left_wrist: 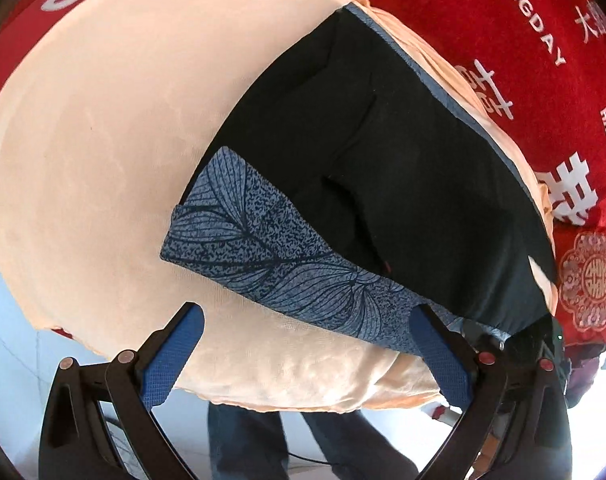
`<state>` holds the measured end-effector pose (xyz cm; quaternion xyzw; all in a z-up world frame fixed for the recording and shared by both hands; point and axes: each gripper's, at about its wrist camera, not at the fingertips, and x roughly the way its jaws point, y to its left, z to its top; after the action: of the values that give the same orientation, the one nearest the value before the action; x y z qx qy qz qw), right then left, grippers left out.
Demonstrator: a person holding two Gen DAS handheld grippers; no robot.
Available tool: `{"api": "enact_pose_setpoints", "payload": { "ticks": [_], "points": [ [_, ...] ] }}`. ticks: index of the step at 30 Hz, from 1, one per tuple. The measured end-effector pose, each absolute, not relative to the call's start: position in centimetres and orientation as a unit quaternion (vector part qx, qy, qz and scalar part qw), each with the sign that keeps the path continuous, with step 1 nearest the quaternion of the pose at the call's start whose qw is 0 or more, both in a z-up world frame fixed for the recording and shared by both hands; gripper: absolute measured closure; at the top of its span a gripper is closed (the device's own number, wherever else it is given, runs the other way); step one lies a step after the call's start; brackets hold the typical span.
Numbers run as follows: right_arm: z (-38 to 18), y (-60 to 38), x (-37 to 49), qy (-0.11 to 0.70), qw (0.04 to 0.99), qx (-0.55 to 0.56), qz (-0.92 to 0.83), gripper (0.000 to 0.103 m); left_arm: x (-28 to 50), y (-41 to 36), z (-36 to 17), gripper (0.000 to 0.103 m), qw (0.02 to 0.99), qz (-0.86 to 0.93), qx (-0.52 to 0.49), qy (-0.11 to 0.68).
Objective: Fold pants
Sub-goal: 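Grasp the grey waistband edge with the left gripper while the right gripper grasps the waistband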
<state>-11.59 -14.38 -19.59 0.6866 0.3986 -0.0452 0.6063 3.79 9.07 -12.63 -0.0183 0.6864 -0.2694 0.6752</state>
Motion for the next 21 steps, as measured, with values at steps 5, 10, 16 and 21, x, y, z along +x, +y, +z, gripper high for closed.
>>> {"api": "enact_pose_setpoints", "payload": {
  "ticks": [5, 10, 16, 21],
  "points": [
    [-20.2, -15.8, -10.8, 0.346, 0.573, 0.741, -0.049, 0.079, 4.4, 8.1, -14.2, 0.000, 0.644, -0.260, -0.096, 0.713],
    [-16.2, -16.4, -10.8, 0.323, 0.614, 0.720, 0.007, 0.091, 5.3, 5.5, -15.5, 0.042, 0.634, -0.258, -0.133, 0.717],
    [-15.7, -16.6, -13.0, 0.388, 0.630, 0.673, -0.013, 0.081, 5.2, 4.4, -15.1, 0.056, 0.646, -0.270, -0.087, 0.709],
    [-18.3, -19.2, -19.9, 0.363, 0.615, 0.690, -0.114, 0.061, 5.3, 3.9, -15.0, 0.056, 0.641, -0.278, -0.060, 0.713]
  ]
}}
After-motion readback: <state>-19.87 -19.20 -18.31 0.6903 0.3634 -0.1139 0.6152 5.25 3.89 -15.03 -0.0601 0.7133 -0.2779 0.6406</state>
